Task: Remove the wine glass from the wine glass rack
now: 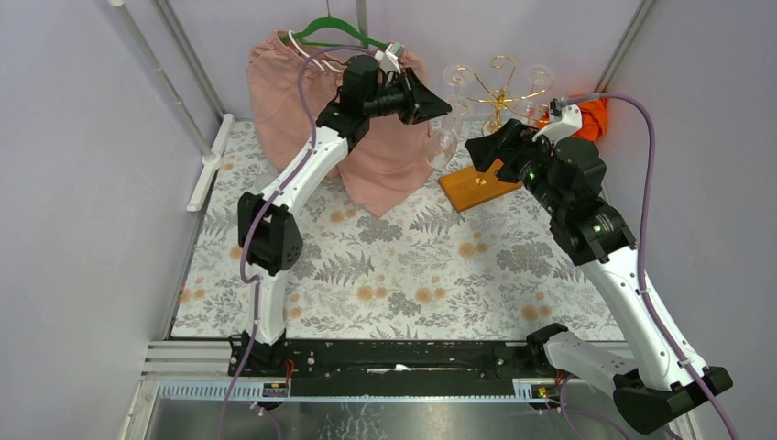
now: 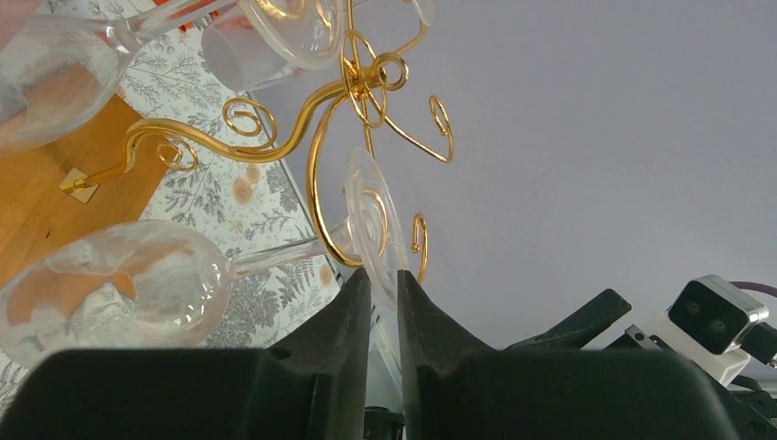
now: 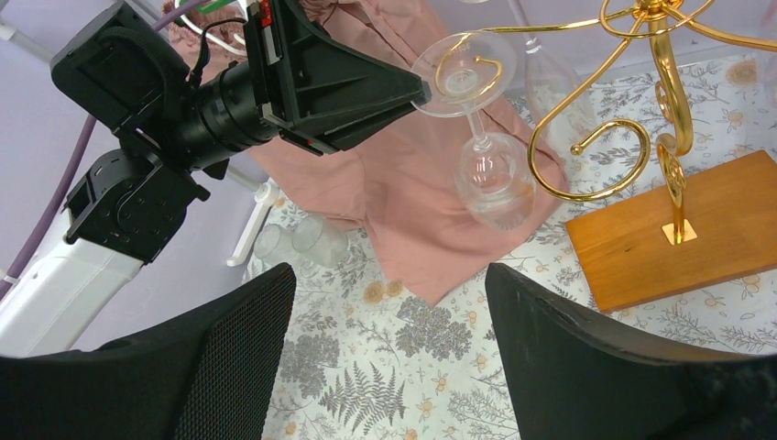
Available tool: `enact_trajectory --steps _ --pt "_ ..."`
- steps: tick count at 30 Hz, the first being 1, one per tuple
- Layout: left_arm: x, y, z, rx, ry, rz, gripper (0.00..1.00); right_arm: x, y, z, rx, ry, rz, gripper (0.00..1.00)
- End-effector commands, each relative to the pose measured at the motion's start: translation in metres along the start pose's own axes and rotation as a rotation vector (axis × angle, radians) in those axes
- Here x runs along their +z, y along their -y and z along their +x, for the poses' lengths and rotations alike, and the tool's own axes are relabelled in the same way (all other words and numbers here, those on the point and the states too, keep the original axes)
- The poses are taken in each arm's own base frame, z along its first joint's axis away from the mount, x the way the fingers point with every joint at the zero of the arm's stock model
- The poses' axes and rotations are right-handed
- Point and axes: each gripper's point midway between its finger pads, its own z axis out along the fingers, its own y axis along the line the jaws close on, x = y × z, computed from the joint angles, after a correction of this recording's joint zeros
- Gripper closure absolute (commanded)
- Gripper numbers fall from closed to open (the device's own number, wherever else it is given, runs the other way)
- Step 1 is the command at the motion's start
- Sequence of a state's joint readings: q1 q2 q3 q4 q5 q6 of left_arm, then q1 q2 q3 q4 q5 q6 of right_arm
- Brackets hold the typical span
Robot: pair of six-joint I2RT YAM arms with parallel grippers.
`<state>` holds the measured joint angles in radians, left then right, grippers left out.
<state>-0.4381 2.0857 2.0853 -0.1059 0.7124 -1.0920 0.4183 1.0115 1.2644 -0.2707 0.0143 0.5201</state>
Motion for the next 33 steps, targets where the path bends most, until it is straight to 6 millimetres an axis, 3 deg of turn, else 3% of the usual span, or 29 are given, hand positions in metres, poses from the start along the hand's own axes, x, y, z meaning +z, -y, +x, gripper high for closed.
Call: enact_trajectory --steps 1,6,14,22,33 --pt "0.004 0.015 0.001 0.024 -0.012 0.057 0.79 -0.006 -0.013 -0.017 0.003 0.065 -0.046 0.16" --pt "0.005 0.015 0.002 -0.001 -0.024 0.067 0.90 -0.005 -0.014 -0.017 0.010 0.063 -0.052 0.16" --pt "-0.001 0.011 0.001 -0.095 -0.035 0.046 1.00 -0.005 -0.014 -0.015 0.012 0.063 -0.059 0.17" --pt "-0.008 0.008 0.000 -0.296 -0.052 0.053 1.00 -0.002 -0.019 -0.011 0.027 0.037 -0.086 0.17" --pt "-0.023 0.023 -0.027 -0.465 0.047 0.154 1.00 0.009 -0.023 0.000 0.055 0.003 -0.113 0.17"
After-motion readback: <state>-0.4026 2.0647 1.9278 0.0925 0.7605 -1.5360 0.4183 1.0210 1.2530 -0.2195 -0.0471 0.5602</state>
